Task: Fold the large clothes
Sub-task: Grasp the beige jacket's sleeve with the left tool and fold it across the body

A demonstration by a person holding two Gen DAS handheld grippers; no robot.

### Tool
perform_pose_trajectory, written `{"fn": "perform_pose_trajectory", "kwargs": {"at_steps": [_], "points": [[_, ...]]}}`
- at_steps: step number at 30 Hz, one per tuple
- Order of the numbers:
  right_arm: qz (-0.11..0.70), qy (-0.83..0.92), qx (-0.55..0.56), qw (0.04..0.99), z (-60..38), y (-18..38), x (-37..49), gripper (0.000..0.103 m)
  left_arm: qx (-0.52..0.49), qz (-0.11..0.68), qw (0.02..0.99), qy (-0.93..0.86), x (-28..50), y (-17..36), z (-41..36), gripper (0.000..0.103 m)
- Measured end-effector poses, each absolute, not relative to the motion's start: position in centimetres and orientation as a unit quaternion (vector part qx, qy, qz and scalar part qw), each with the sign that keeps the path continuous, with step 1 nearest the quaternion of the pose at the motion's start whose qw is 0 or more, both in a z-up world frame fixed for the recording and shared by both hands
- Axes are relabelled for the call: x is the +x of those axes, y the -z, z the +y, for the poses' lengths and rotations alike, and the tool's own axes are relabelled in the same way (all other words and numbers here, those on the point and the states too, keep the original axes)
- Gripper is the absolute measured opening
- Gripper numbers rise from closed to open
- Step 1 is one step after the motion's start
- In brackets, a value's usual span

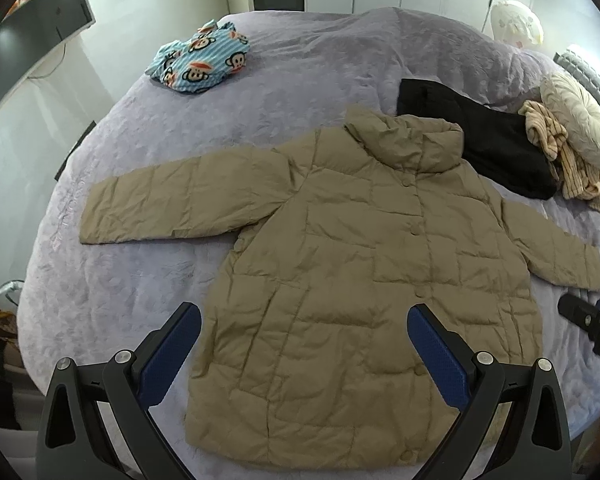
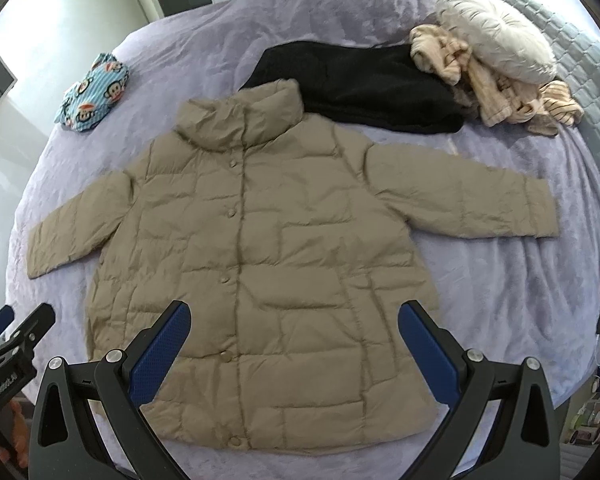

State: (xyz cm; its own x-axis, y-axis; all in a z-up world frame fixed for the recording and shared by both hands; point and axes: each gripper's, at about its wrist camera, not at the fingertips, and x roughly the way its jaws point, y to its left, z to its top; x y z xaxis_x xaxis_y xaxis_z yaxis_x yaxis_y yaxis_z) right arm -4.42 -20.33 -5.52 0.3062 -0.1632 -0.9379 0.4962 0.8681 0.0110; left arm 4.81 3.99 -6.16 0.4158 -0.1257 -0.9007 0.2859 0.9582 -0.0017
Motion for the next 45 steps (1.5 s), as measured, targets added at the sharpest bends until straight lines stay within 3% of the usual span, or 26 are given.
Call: {"fn": "perform_pose_trajectory", "kwargs": {"at_steps": [7, 15, 22, 28, 30, 32, 33, 35, 37, 38, 39, 45], "points": [[0.568, 0.156, 0.153, 0.794, -17.0, 8.3, -1.0, 0.103, -0.007, 0.540, 0.831, 0.132, 9.6, 10.8, 9.8, 0.103], [0.555, 0.090, 0.198, 0.803, -12.8, 13.4, 3.7, 0.103, -0.170, 0.539, 0.818, 0.113, 18.1, 19.4, 20.4, 0.103], [0.604, 0.050, 0.211, 0.767, -9.3, 19.6, 6.8, 0.103, -0.323, 0.530, 0.777, 0.109, 24.5, 27.7, 27.7, 0.103], [0.577, 0.043, 0.210, 0.788, -8.8, 21.1, 9.1, 0.103, -0.358, 0.477, 0.799, 0.071, 28.4, 28.5, 30.2, 0.103], [0.564, 0.037, 0.208, 0.799, -8.9, 21.2, 10.5, 0.103, -0.336, 0.473, 0.813, 0.042, 29.7, 28.4, 30.2, 0.092], [0.549, 0.026, 0.205, 0.810, -8.6, 21.4, 12.4, 0.103, -0.309, 0.490, 0.815, 0.027, 31.0, 28.8, 30.0, 0.019], [0.544, 0.022, 0.205, 0.813, -8.4, 21.5, 13.3, 0.103, -0.310, 0.496, 0.811, 0.037, 31.5, 29.0, 29.9, 0.011], [0.535, 0.023, 0.211, 0.818, -7.9, 22.1, 15.2, 0.101, -0.307, 0.487, 0.816, 0.041, 31.7, 28.1, 30.5, 0.010], [0.526, 0.015, 0.222, 0.821, -7.3, 22.6, 17.0, 0.079, -0.260, 0.467, 0.844, 0.043, 31.2, 25.9, 29.9, 0.010], [0.522, 0.007, 0.227, 0.822, -6.9, 22.9, 17.9, 0.038, -0.243, 0.459, 0.853, 0.046, 31.1, 24.9, 29.7, 0.010], [0.525, 0.002, 0.229, 0.819, -6.4, 23.4, 19.0, 0.017, -0.226, 0.448, 0.864, 0.051, 31.0, 23.5, 29.4, 0.010], [0.521, -0.029, 0.283, 0.805, -4.5, 27.5, 22.7, 0.016, -0.155, 0.388, 0.901, 0.119, 29.2, 15.7, 26.5, 0.010]]}}
